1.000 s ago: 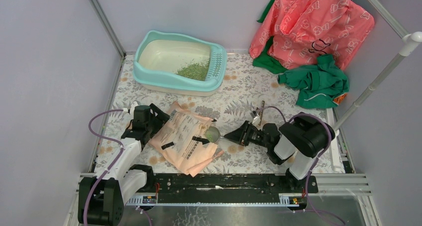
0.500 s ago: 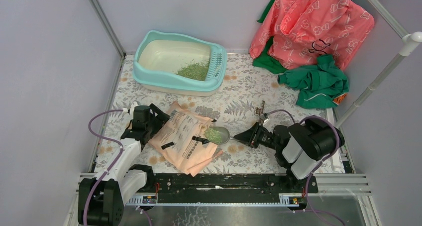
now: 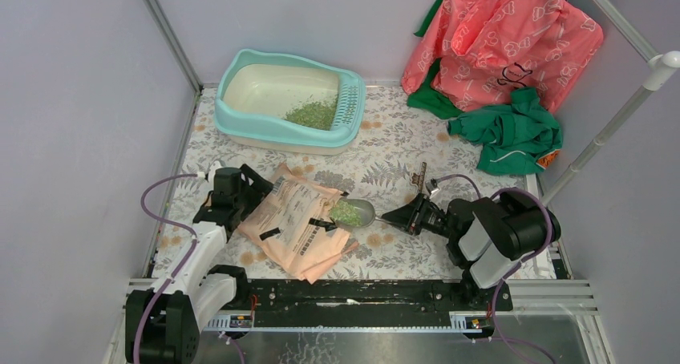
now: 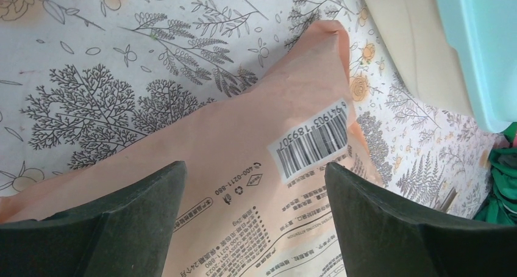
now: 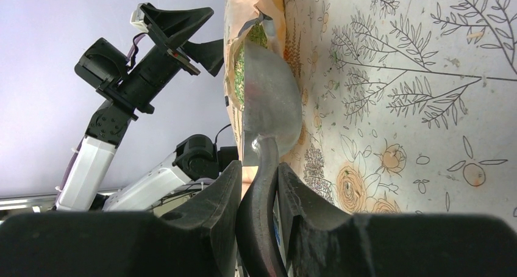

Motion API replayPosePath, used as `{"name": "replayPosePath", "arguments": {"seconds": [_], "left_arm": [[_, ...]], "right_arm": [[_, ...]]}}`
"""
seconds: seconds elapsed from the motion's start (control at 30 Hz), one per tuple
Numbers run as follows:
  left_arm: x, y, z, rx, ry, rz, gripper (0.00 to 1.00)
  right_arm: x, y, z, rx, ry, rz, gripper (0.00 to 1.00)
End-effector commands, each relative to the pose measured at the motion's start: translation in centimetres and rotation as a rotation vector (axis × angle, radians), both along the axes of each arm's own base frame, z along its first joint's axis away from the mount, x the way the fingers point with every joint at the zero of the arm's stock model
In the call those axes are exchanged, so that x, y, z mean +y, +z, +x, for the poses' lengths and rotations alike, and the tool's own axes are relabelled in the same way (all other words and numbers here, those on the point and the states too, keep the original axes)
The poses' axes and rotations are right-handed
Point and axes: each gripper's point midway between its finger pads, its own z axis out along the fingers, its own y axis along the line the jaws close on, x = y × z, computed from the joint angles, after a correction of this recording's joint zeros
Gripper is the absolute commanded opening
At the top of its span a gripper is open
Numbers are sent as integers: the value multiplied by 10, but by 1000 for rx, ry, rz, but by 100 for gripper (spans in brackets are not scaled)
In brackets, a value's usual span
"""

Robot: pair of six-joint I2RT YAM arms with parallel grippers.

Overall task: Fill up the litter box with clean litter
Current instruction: 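Scoop the cat litter from the cat litter bag.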

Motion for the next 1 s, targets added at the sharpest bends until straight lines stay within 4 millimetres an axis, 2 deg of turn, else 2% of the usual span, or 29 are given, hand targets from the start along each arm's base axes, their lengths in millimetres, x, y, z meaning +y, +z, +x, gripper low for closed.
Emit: {"name": "replayPosePath", "arguments": {"seconds": [0.0,0.33,0.7,0.97], "left_arm": [[-1,24,10,-59,-13,4,91],[-1,30,12,-68,-13,2,91],[-1,30,12,-68,-11,3,91],[0,30,12,-68,-9,7,92]], "right_arm": [[-7,20,-23,-92,32,50,0],[-13,13,-34,-58,36,40,0],[-16,-5,-54,6,71,2,0],[-16,-4,-53,13,69,9,0]]}}
